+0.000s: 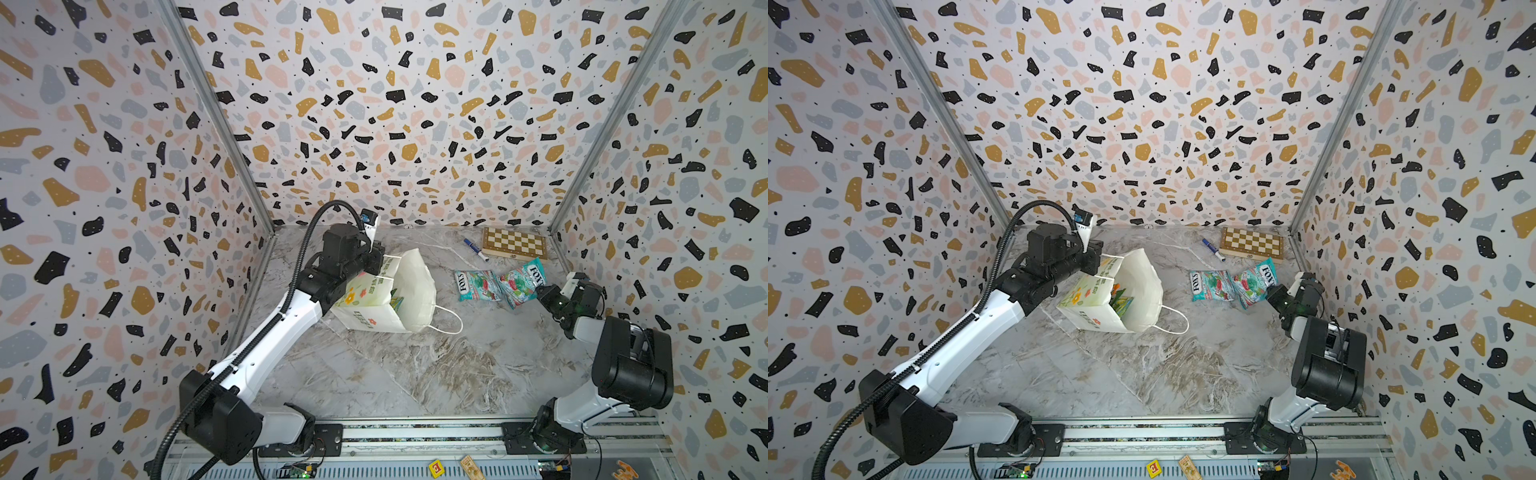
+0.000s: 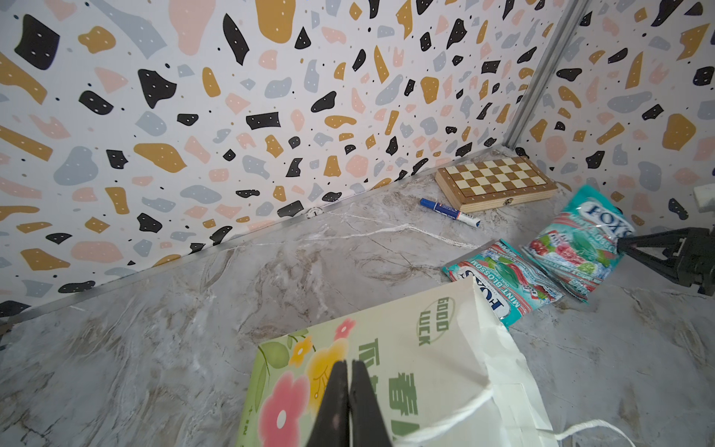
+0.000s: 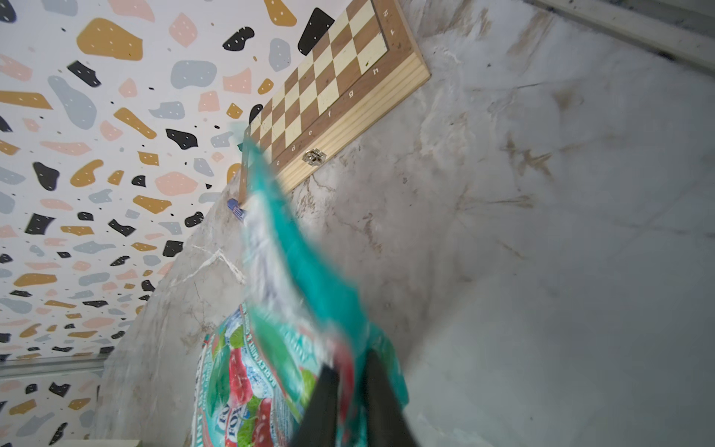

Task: Take the snacks out of the paper bag
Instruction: Place the snack at the top-right of the table.

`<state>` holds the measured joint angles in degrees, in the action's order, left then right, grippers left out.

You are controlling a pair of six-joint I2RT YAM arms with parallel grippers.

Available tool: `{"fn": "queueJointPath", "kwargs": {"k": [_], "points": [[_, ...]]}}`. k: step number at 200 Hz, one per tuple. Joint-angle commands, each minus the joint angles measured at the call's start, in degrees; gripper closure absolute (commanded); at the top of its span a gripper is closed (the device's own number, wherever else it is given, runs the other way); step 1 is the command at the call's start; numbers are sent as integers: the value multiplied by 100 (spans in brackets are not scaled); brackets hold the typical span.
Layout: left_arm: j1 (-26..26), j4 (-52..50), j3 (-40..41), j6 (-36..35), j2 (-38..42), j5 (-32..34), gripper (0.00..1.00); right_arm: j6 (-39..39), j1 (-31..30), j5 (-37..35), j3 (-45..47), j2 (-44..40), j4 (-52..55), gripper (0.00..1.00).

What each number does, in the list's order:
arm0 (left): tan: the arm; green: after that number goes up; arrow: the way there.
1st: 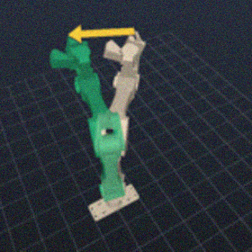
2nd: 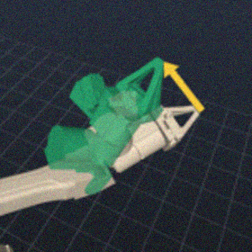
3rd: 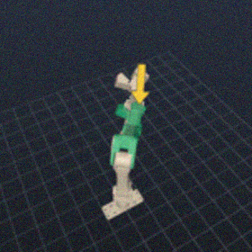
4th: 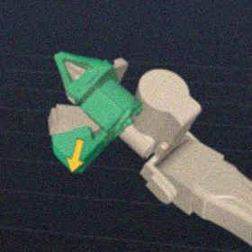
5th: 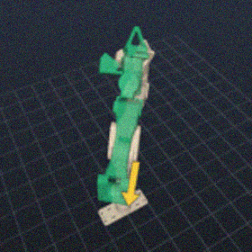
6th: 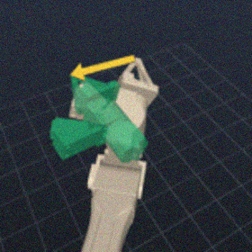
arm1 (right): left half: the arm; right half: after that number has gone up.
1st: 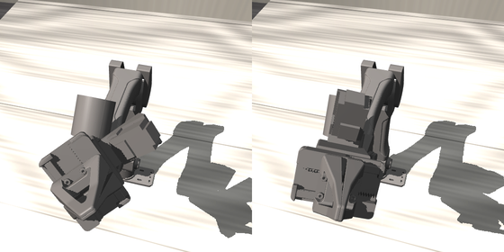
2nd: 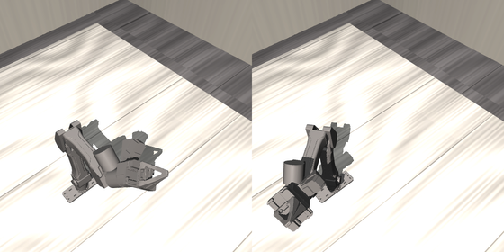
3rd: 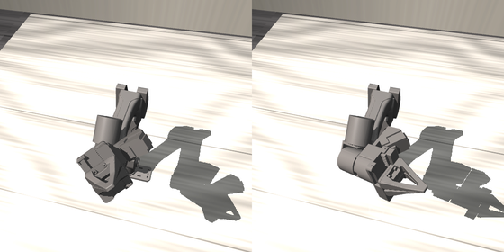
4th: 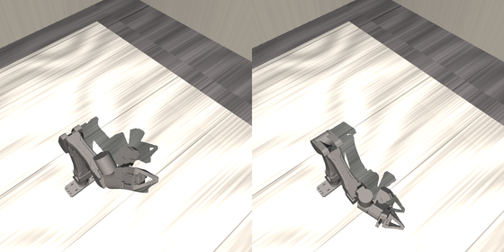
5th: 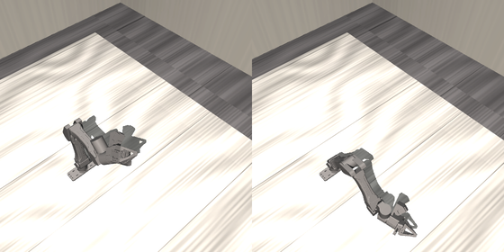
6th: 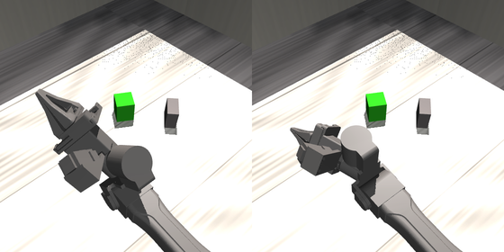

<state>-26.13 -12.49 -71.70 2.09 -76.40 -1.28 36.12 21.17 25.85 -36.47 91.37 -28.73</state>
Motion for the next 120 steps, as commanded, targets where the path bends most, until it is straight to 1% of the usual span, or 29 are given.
{"fn": "queueJointPath", "kwargs": {"k": [1,16,26,46,60,91,120], "points": [[16,164,68,-109,108,-215,100,41,19,-140,-50,-104,-77,52],[14,172,70,-130,117,-397,100,-33,18,-272,5,-288,41,44],[20,168,73,-151,127,-536,100,-89,19,-374,67,-491,144,41],[19,182,79,-200,151,-866,100,-185,-39,-362,371,-1115,-17,39],[20,162,73,-233,160,-1063,100,-322,-197,-252,501,-1533,-36,38],[-24,-66,-8,-320,186,-1284,100,-707,-904,128,597,-2209,78,38],[-139,-263,89,-400,266,-1474,100,-983,-1751,993,466,-2291,199,38]]}}
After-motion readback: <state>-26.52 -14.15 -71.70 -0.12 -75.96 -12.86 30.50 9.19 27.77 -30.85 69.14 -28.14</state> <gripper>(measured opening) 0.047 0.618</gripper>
